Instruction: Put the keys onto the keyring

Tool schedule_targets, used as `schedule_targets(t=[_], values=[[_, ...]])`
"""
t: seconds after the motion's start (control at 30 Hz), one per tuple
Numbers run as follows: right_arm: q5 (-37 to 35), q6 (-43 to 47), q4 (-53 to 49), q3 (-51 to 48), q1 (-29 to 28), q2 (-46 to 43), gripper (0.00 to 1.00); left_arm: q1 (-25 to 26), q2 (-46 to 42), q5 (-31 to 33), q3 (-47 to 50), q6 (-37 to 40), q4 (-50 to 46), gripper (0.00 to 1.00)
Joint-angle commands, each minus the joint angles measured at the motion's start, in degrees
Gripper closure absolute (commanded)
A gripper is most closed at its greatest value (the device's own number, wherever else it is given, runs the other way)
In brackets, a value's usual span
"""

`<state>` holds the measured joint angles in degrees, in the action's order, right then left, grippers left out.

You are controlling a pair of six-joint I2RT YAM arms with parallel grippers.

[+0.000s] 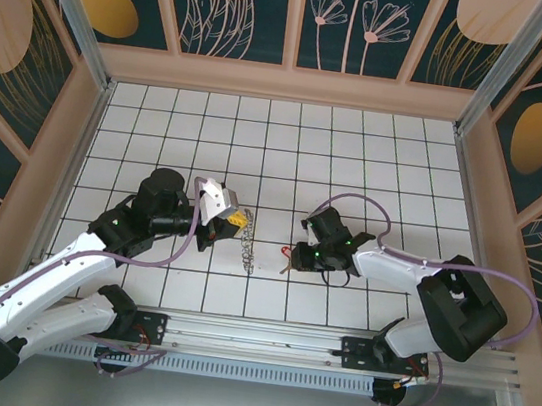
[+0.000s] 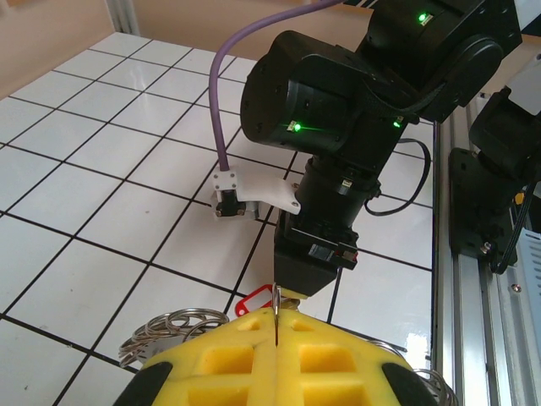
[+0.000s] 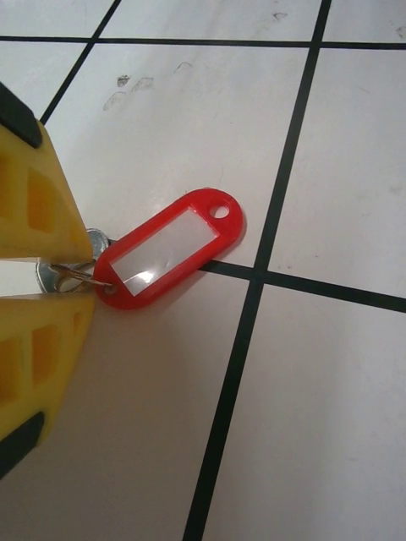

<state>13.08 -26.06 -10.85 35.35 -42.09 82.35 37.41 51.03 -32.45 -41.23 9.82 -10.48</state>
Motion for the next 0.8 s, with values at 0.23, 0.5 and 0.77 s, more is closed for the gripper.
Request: schedule_targets(t=[0.23,0.5,0.77], values=[[-2.00,0.36,-1.07,1.30,-0.27,-0.78,1.00,0.02,-1.02,-0.09,0.17,-0.57,2.57,1.00],[1.26,1.30,-10.23,2.90,-0.79,-7.55,1.00,-0.02,-1.08,-0.22,0.06,-0.62,2.56,1.00],[15.45,4.44,-16.44,5.87,-0.81,-5.84,1.00,-0.05,-2.06,0.73,0.14,-0.50,2.09,1.00]])
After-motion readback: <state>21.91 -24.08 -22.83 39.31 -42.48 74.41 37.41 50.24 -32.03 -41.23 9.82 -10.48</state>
